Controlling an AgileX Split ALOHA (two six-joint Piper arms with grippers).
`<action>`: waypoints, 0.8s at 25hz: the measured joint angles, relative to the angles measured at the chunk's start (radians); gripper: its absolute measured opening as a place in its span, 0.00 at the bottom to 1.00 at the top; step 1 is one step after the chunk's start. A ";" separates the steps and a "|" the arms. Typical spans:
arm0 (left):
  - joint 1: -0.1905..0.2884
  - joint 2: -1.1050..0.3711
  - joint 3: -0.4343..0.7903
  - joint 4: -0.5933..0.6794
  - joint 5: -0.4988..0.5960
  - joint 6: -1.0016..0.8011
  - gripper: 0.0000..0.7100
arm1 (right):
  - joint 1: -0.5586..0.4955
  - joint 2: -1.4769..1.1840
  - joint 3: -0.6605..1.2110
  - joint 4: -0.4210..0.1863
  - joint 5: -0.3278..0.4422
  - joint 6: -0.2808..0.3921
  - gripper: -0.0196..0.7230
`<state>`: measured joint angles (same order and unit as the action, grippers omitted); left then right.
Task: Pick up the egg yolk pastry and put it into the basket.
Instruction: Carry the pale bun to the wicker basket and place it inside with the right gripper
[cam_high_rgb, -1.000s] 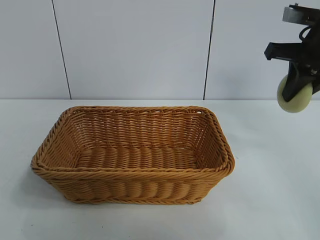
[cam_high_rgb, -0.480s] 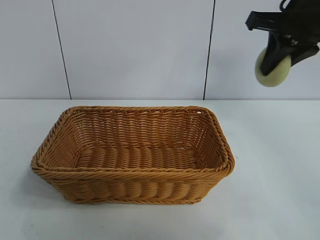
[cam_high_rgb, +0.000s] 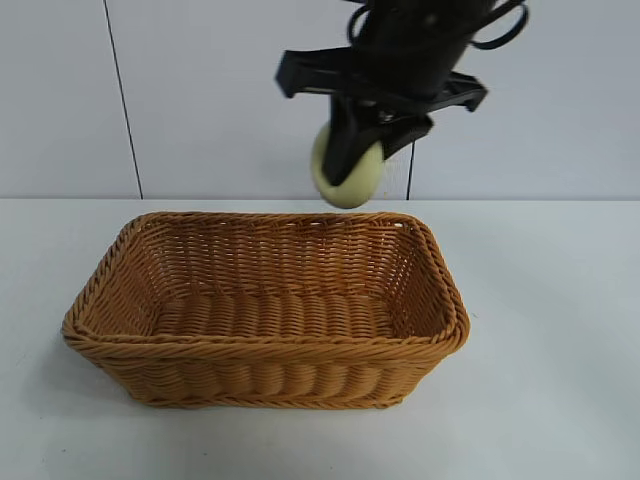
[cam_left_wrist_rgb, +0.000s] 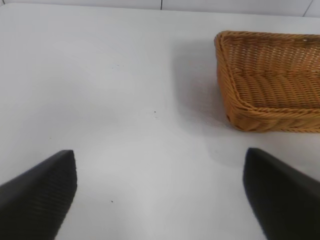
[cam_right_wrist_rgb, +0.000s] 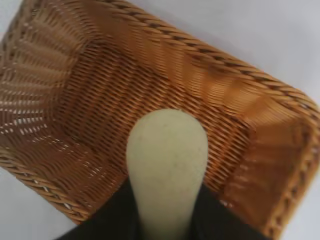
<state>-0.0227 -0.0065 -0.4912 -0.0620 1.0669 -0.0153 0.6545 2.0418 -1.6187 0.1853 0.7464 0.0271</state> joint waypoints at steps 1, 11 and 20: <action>0.000 0.000 0.000 0.000 0.000 0.000 0.98 | 0.003 0.031 -0.020 0.001 -0.005 0.001 0.18; 0.000 0.000 0.000 0.000 0.000 0.000 0.98 | 0.003 0.171 -0.085 0.004 -0.009 0.007 0.22; 0.000 0.000 0.000 0.001 0.000 0.000 0.98 | 0.003 0.167 -0.087 0.003 0.041 0.006 0.92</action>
<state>-0.0227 -0.0065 -0.4912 -0.0611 1.0669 -0.0153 0.6577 2.2090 -1.7058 0.1886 0.7874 0.0335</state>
